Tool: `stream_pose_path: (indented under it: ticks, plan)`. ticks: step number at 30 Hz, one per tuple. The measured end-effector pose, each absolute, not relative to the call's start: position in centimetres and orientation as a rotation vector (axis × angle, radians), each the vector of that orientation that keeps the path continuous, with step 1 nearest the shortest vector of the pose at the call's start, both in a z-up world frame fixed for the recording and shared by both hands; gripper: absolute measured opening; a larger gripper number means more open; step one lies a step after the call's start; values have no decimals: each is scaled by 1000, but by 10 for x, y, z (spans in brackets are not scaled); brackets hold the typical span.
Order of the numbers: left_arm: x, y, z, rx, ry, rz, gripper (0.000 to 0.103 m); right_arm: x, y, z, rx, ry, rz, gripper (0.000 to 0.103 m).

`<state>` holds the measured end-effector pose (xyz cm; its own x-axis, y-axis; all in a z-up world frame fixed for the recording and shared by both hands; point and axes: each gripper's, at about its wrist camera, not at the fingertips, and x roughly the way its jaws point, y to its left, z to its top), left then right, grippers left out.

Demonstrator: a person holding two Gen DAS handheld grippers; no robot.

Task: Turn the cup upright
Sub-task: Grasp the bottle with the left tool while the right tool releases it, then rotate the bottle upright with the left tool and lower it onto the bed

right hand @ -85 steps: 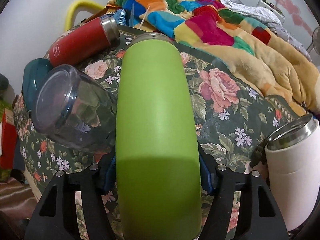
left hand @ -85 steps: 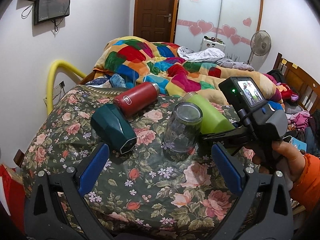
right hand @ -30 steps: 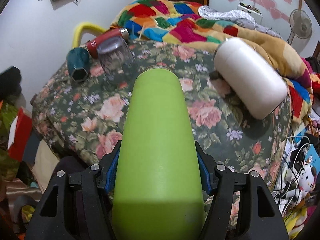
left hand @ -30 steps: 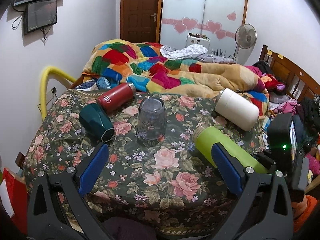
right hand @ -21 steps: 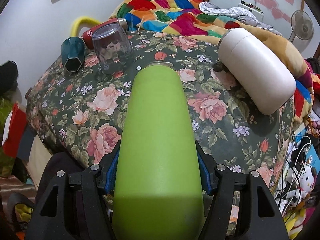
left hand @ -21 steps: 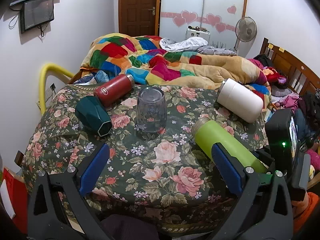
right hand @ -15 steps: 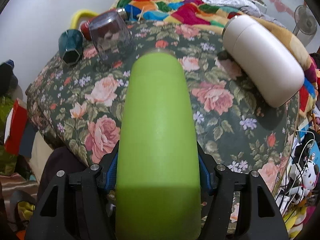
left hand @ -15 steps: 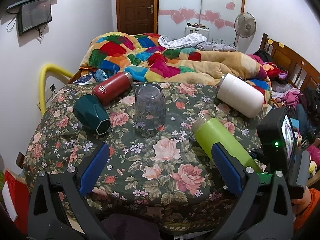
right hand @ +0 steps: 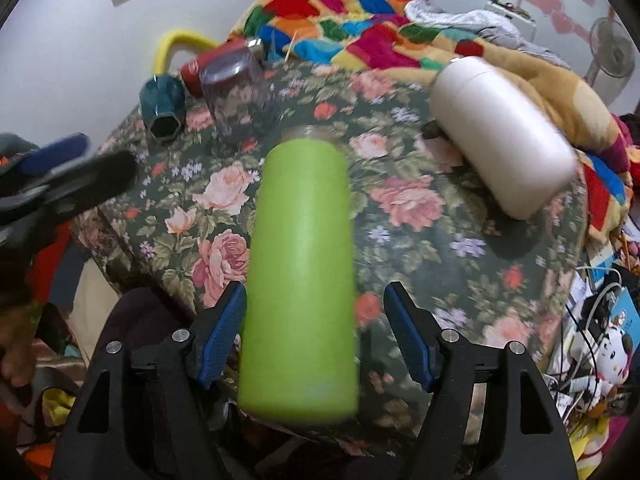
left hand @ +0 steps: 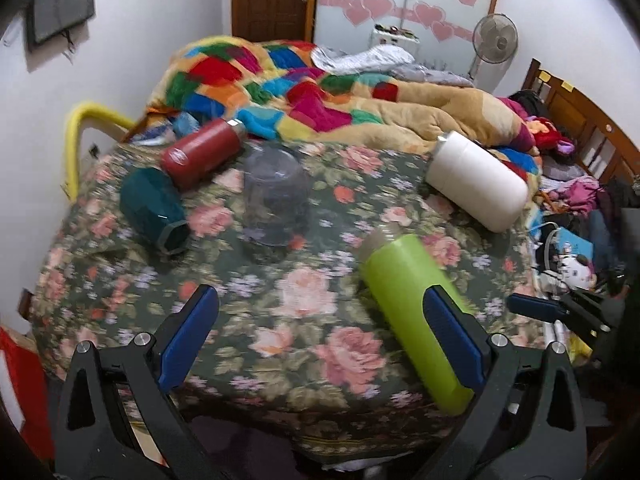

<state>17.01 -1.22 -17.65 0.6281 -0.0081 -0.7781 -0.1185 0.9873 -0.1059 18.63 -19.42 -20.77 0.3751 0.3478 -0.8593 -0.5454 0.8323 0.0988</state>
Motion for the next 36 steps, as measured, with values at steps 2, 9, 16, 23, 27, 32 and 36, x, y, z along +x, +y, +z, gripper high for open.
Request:
stream_pose_path:
  ticks: [2,9,16,23,27,32,36]
  plan:
    - [181,-19,-186,-186,939,8,103,182,-207,-196,-187,1009,556,68]
    - [213,-37,-224,-336,1142,-84,88,172,-241,-165,-149,889,424,71]
    - [237,-45,-246,-398,1263,-96,86,160,-252,-159,-141,851,390,71]
    - [250,-52,-263,-298,1291,-29,69,150,-255,-158,-145,837,391,71]
    - [251,-52,-256,-314,1273,-44,65,147,-254,-156,-152,827,390,71]
    - [241,-60,-226,-281,1195,-81,62,147,-252,-153,-152,819,388,71]
    - [231,-63,-194,-241,1114,-109,62,147,-250,-151,-152,812,392,71]
